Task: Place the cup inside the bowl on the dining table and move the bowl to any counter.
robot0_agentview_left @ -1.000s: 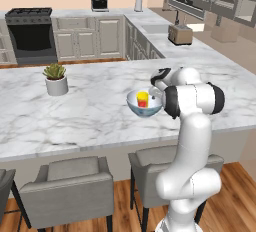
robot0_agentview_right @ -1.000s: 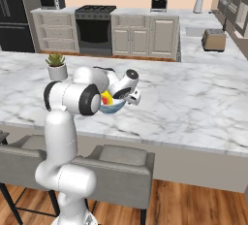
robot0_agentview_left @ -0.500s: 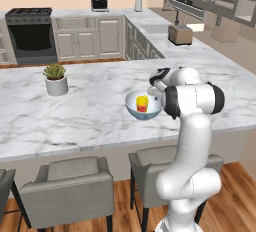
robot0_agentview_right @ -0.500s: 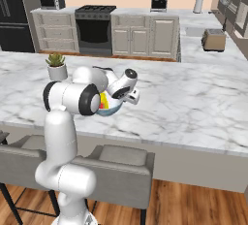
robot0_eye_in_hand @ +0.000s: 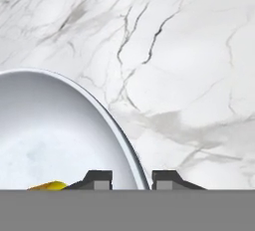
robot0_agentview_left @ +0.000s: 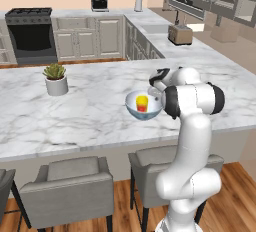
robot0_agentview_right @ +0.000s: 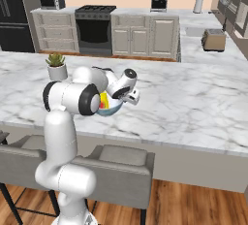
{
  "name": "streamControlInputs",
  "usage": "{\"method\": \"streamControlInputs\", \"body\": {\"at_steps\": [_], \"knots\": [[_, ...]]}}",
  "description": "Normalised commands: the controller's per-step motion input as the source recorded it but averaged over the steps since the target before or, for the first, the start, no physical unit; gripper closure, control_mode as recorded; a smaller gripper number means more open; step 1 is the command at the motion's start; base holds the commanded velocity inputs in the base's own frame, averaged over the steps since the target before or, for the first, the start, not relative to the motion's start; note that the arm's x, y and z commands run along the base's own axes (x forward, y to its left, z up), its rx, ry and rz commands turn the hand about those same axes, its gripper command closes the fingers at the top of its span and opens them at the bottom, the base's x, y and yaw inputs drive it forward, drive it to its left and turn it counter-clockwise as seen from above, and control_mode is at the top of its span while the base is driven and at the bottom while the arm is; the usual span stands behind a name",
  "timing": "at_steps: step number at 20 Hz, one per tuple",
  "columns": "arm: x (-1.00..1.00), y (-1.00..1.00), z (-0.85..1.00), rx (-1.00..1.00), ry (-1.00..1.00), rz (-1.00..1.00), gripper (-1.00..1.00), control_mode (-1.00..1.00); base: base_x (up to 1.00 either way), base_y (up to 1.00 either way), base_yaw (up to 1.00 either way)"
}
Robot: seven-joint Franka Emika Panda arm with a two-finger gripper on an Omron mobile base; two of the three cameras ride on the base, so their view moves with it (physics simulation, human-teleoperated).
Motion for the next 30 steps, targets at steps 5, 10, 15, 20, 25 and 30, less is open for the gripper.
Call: {"method": "streamControlInputs", "body": {"at_steps": [5,10,15,20,25,30], "knots": [[0.00,-0.07,0.09,0.00,0.09,-0.13,1.00,-1.00,0.00,0.00,0.00],[-0.03,-0.08,0.36,0.05,0.06,-0.16,1.00,-1.00,0.00,0.00,0.00],[-0.37,-0.01,0.39,0.09,0.00,-0.11,1.00,-1.00,0.00,0.00,0.00],[-0.75,0.00,0.33,0.09,0.00,-0.05,1.00,-1.00,0.00,0.00,0.00],[-0.92,0.00,0.24,0.04,0.00,-0.03,1.00,-1.00,0.00,0.00,0.00],[-0.83,0.00,0.19,0.00,0.00,-0.03,1.00,-1.00,0.00,0.00,0.00]]}}
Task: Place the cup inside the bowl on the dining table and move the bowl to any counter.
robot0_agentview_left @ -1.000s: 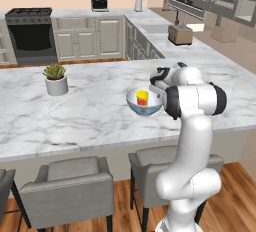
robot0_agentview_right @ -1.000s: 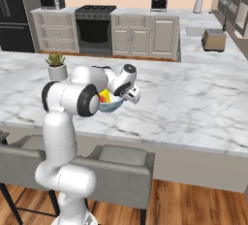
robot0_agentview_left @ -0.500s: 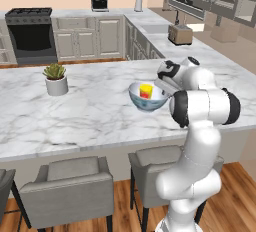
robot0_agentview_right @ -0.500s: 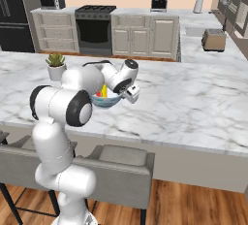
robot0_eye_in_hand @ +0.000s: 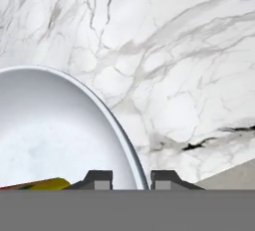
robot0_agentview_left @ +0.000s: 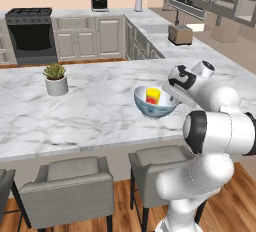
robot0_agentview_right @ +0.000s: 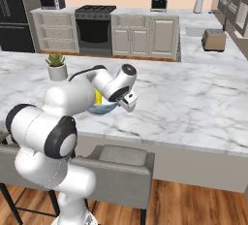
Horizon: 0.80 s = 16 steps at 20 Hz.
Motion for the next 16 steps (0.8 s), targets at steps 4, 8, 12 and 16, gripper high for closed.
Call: {"method": "streamControlInputs", "body": {"at_steps": [4,8,12,16], "knots": [[-0.73,0.00,0.10,-0.01,0.00,0.00,1.00,-1.00,0.00,0.00,0.00],[-0.47,0.00,0.10,-0.04,0.00,0.00,1.00,-1.00,0.00,0.00,0.00],[-0.20,0.00,0.16,-0.04,0.00,0.00,1.00,-1.00,0.00,0.00,0.00],[-0.17,0.00,0.09,-0.03,0.01,0.00,1.00,-1.00,0.00,0.00,0.00]]}}
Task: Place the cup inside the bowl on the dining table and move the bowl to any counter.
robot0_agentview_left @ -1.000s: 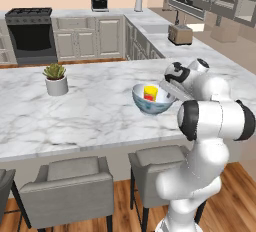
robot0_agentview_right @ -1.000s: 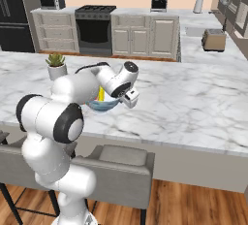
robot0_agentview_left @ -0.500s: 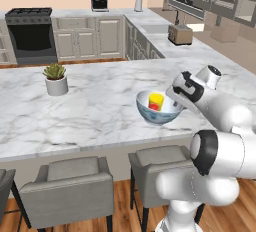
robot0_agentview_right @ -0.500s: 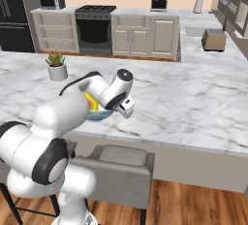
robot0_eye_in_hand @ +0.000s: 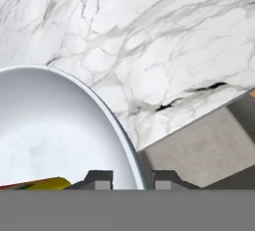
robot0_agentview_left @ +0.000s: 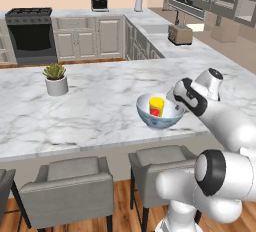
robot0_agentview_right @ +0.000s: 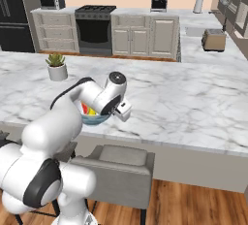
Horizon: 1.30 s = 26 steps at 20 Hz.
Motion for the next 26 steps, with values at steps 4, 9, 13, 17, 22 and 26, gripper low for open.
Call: {"method": "streamControlInputs", "body": {"at_steps": [4,9,13,17,22,26], "knots": [[-0.14,0.00,0.01,-0.03,0.00,-0.02,1.00,-1.00,0.00,0.00,0.00],[-0.12,0.00,0.04,-0.03,0.01,-0.03,1.00,-1.00,0.00,0.00,0.00],[-0.01,0.00,0.00,0.00,0.00,0.00,1.00,-1.00,0.00,0.00,0.00],[0.00,0.00,0.00,0.00,0.00,0.00,1.00,-1.00,0.00,0.00,0.00],[0.00,0.00,0.00,0.00,0.00,0.00,1.00,1.00,-0.09,0.02,0.00],[0.00,0.00,0.00,0.00,0.00,0.00,1.00,1.00,-0.07,0.51,-0.04]]}}
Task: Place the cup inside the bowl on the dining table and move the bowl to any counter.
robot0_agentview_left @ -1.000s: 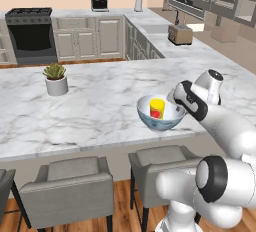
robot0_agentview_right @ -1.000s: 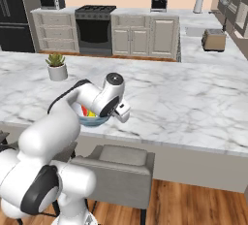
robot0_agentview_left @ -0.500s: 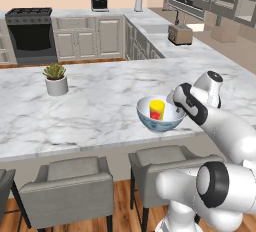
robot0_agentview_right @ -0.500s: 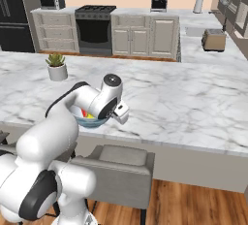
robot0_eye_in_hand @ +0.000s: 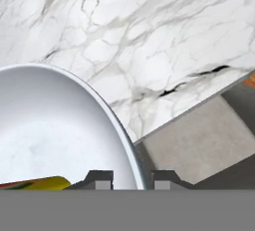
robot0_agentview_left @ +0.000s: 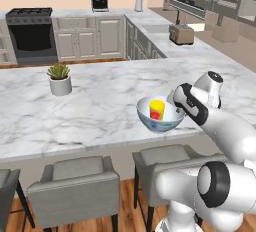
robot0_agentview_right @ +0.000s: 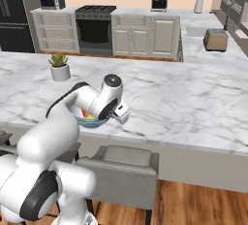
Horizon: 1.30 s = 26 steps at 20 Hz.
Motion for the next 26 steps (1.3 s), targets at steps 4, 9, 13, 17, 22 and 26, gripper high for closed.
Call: {"method": "streamControlInputs", "body": {"at_steps": [4,9,13,17,22,26], "knots": [[0.00,0.00,0.00,0.00,0.00,0.00,1.00,1.00,0.00,0.73,-0.06],[0.00,0.00,0.00,0.00,0.00,0.00,1.00,1.00,0.00,0.61,-0.03],[0.00,0.00,0.00,0.00,0.00,0.00,1.00,1.00,0.00,0.51,-0.04],[0.00,0.00,0.00,0.00,0.00,0.00,1.00,1.00,-0.03,0.75,-0.06],[0.00,0.00,0.00,0.00,0.00,0.00,1.00,1.00,-0.06,0.94,-0.06],[0.00,0.00,0.00,0.00,0.00,0.00,1.00,1.00,0.00,0.92,-0.06]]}}
